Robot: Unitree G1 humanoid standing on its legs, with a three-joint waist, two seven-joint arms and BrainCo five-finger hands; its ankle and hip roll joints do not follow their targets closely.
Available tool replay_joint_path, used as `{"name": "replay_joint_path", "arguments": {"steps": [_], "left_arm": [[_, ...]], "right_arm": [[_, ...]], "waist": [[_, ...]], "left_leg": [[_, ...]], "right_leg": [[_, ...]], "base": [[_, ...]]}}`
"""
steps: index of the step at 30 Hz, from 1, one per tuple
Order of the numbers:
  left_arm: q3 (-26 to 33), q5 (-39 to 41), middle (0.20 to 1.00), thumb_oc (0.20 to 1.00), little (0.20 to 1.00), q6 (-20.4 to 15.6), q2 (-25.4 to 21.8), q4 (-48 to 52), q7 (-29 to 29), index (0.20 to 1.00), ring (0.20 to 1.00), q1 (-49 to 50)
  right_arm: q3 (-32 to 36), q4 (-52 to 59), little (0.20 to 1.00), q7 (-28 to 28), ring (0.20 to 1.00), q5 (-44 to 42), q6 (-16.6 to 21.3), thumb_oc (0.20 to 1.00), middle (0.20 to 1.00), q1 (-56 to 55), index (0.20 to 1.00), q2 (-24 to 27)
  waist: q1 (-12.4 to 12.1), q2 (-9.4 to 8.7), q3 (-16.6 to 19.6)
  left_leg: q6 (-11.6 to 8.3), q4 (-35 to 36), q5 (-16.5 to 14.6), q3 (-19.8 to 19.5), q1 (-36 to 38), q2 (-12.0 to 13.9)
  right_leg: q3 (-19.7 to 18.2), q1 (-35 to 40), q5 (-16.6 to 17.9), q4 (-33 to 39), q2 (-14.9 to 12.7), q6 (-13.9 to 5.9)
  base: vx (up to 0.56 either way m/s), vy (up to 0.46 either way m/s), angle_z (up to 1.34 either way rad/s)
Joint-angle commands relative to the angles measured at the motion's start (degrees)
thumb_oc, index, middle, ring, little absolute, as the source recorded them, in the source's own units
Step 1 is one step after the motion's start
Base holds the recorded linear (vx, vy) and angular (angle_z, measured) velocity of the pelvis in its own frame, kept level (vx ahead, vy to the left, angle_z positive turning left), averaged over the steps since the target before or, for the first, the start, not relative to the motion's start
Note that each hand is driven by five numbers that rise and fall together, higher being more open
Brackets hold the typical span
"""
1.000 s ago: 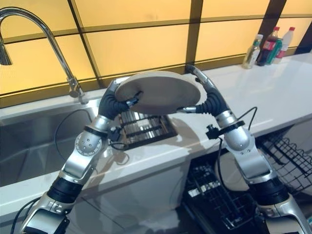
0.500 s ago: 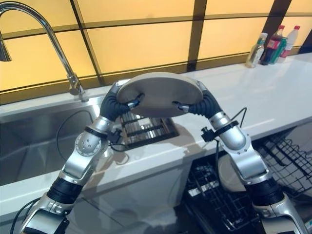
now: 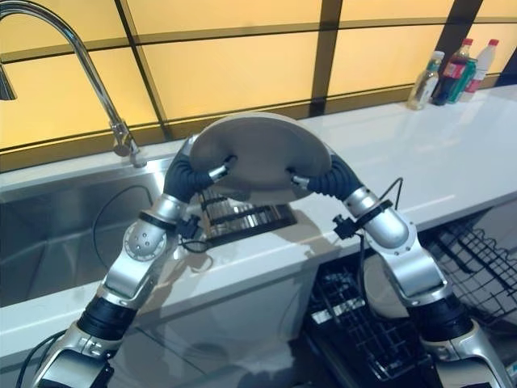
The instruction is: Pick up plates and place into dishwasher.
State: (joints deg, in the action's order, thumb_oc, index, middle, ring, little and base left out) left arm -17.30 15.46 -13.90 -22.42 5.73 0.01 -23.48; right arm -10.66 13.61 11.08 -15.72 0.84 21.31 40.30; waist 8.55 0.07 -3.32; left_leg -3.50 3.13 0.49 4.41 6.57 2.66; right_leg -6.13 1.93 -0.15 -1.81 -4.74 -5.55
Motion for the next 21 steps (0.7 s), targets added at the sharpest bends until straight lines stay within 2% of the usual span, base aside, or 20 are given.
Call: {"name": "replay_joint_path", "arguments": {"steps": [1,2,3,4,7,12,21], "left_arm": [[-1.4,1.4,0.2,0.2,0.2,-4.8,-0.1,2.3,0.8,0.2,0.2,0.0],[-1.2,2.0,0.2,0.2,0.2,-4.4,0.0,1.9,0.9,0.2,0.2,0.4],[-0.7,2.9,0.52,0.52,0.52,-4.0,0.1,1.6,0.7,0.52,0.52,1.3],[0.1,4.1,1.0,1.0,1.0,-3.6,0.1,1.6,0.2,1.0,1.0,2.7],[2.3,6.9,1.0,1.0,1.0,-3.2,-0.1,2.2,-2.6,1.0,1.0,7.3],[2.9,9.0,1.0,1.0,1.0,-3.9,0.6,1.2,-3.9,1.0,1.0,11.9],[1.8,14.8,1.0,1.0,1.0,-4.9,0.7,-1.4,-10.4,1.0,1.0,18.3]], "right_arm": [[2.1,1.8,0.2,-0.6,0.2,-4.6,2.3,0.2,0.2,2.7,0.2,0.1],[2.9,1.5,0.2,-1.5,0.2,-5.0,2.6,0.2,0.2,1.9,0.2,-0.1],[4.4,1.1,0.2,-2.2,0.2,-5.2,3.0,0.2,0.2,0.5,0.2,-0.5],[6.3,1.0,0.2,-2.6,0.2,-5.2,3.6,0.2,0.2,-1.2,0.2,-0.9],[12.3,1.4,0.2,-5.1,0.2,-5.2,5.6,0.2,0.2,-7.3,0.2,-1.8],[19.2,0.3,0.2,-11.6,0.2,-3.7,9.7,0.2,0.2,-14.4,0.2,-5.2],[25.1,-1.6,0.2,-19.4,0.2,-4.8,11.2,0.2,0.2,-19.8,0.2,-6.9]], "waist": [[-0.4,-1.77,2.1],[-0.1,-1.74,2.1],[0.2,-1.7,2.0],[0.5,-1.65,1.9],[1.2,-1.53,1.7],[2.5,-1.5,0.5],[4.6,-2.41,-1.5]], "left_leg": [[4.01,-5.6,-7.0,-0.1,-2.7,-1.8],[4.07,-5.7,-7.1,0.1,-2.6,-1.7],[4.11,-5.9,-7.3,0.4,-2.6,-1.7],[4.2,-6.1,-7.4,0.7,-2.6,-1.6],[4.59,-6.5,-7.8,1.5,-2.6,-1.6],[5.31,-6.5,-8.3,2.3,-2.4,-1.8],[6.66,-12.0,-11.7,5.6,-3.7,-2.7]], "right_leg": [[-2.4,-4.2,0.5,-3.6,-0.6,-4.22],[-2.6,-4.3,0.5,-3.9,-0.6,-4.25],[-2.9,-4.6,0.7,-4.3,-0.5,-4.34],[-3.2,-4.9,0.9,-4.6,-0.5,-4.41],[-4.1,-5.4,1.4,-5.0,-0.4,-4.66],[-5.1,-6.5,2.8,-5.2,-0.4,-5.29],[-7.1,-9.0,5.9,-5.9,-1.9,-6.47]], "base": [[-0.02,0.041,-0.02],[-0.01,0.041,-0.04],[0.0,0.037,-0.07],[0.0,0.029,-0.08],[-0.01,0.026,-0.08],[-0.05,0.018,-0.09],[-0.04,-0.013,-0.19]]}}
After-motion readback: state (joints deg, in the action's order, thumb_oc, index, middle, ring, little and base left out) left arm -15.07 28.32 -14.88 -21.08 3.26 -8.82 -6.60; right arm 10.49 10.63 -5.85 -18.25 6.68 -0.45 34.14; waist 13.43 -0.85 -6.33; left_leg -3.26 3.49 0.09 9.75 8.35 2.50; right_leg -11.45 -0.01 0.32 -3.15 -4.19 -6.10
